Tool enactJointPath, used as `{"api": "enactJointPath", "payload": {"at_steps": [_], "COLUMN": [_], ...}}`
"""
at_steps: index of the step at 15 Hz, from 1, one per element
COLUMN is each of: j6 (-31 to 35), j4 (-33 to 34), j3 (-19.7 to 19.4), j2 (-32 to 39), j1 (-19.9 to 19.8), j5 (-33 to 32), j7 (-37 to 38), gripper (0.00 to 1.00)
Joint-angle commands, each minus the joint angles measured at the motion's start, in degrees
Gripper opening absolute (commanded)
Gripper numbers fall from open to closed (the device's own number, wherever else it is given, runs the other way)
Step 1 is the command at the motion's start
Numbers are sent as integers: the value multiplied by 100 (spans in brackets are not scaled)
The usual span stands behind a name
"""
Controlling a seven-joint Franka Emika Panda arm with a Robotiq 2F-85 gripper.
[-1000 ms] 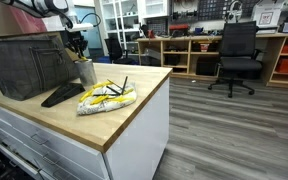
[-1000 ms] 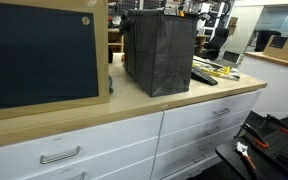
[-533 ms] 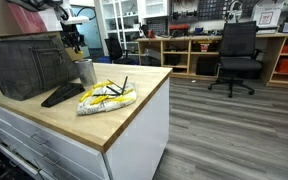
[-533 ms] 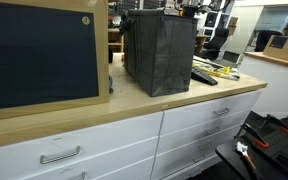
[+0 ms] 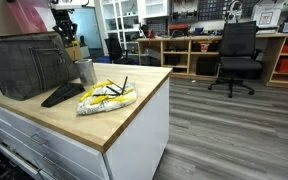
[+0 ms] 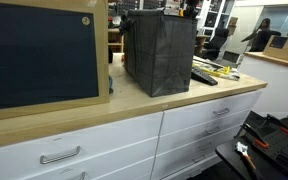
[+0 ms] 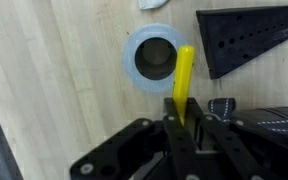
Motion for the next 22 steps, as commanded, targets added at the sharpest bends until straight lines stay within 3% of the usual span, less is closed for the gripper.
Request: {"api": "enactJointPath", "payload": {"at_steps": [1, 10, 22], "j6": [-529, -968, -679], "j4": [-99, -901, -2836], "j3": [34, 37, -42], "j2": [-353, -1038, -2256], "j1": [169, 552, 298], "j5": [-110, -269, -202], "j7": [-12, 134, 945], "gripper": [4, 4, 4]}}
